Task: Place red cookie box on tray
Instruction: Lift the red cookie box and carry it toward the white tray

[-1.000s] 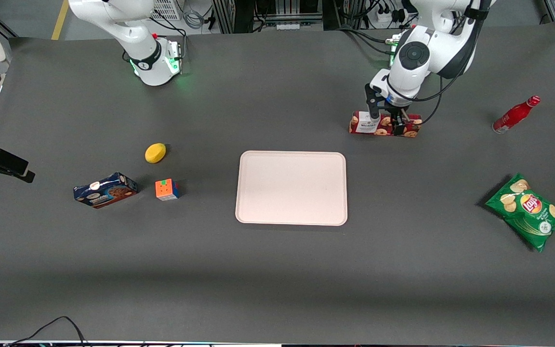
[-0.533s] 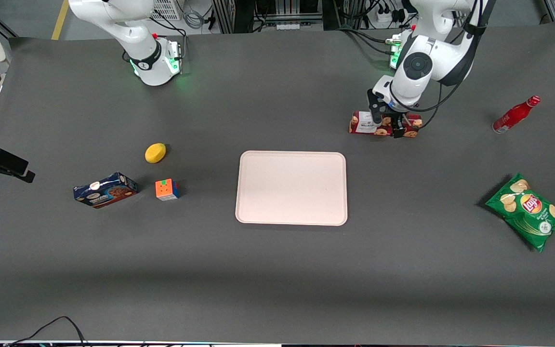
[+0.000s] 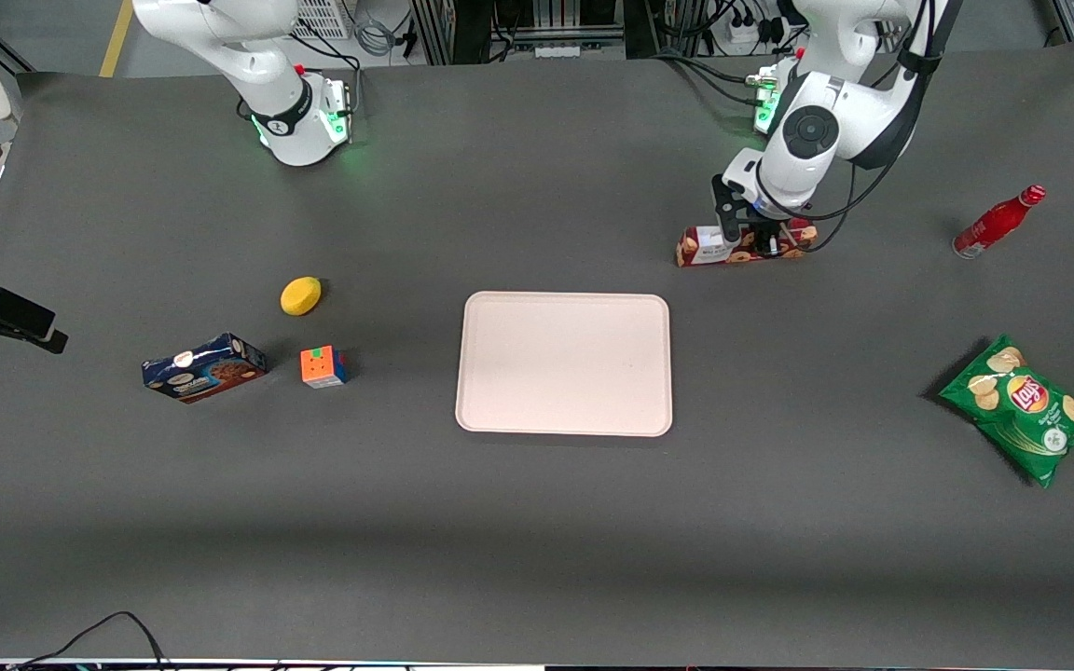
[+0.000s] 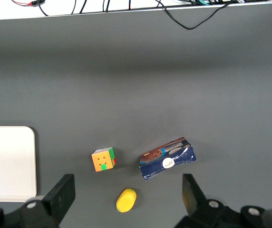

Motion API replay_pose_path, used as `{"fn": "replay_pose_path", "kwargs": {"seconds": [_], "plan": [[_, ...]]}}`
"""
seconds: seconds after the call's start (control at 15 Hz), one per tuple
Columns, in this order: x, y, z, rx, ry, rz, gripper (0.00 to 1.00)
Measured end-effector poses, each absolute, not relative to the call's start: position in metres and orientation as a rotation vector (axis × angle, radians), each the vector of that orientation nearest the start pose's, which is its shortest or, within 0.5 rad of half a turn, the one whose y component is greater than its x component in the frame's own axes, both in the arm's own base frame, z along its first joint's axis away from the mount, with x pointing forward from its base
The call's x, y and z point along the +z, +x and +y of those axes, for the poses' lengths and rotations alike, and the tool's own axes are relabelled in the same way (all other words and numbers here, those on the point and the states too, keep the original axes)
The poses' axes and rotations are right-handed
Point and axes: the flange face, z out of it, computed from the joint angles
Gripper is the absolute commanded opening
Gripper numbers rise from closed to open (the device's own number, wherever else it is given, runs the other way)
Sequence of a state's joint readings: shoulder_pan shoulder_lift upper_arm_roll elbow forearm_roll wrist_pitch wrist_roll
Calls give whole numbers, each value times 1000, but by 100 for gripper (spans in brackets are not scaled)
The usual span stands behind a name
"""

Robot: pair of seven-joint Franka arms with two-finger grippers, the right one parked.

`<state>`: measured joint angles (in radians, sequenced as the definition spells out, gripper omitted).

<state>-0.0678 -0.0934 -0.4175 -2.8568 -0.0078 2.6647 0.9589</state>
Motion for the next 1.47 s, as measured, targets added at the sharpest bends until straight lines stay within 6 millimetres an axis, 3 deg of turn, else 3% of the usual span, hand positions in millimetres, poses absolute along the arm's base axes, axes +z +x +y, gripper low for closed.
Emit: {"fn": "replay_pose_path", "kwargs": {"seconds": [0.27,0.47,0.6,0.8,1.0,1.2,1.47], "plan": [[214,317,-148,163,-2384,2025,0],[229,340,-132,153,-2496,1927,0],[258,364,-134,162,-2613,1859,0],[322,402,-143,110,-2736,1792,0],[372,431,-148,56,-2892,1559,0],[398,448,-164,0,-3047,1226,0],[412,482,-206,-33,-3214,866,0]]}}
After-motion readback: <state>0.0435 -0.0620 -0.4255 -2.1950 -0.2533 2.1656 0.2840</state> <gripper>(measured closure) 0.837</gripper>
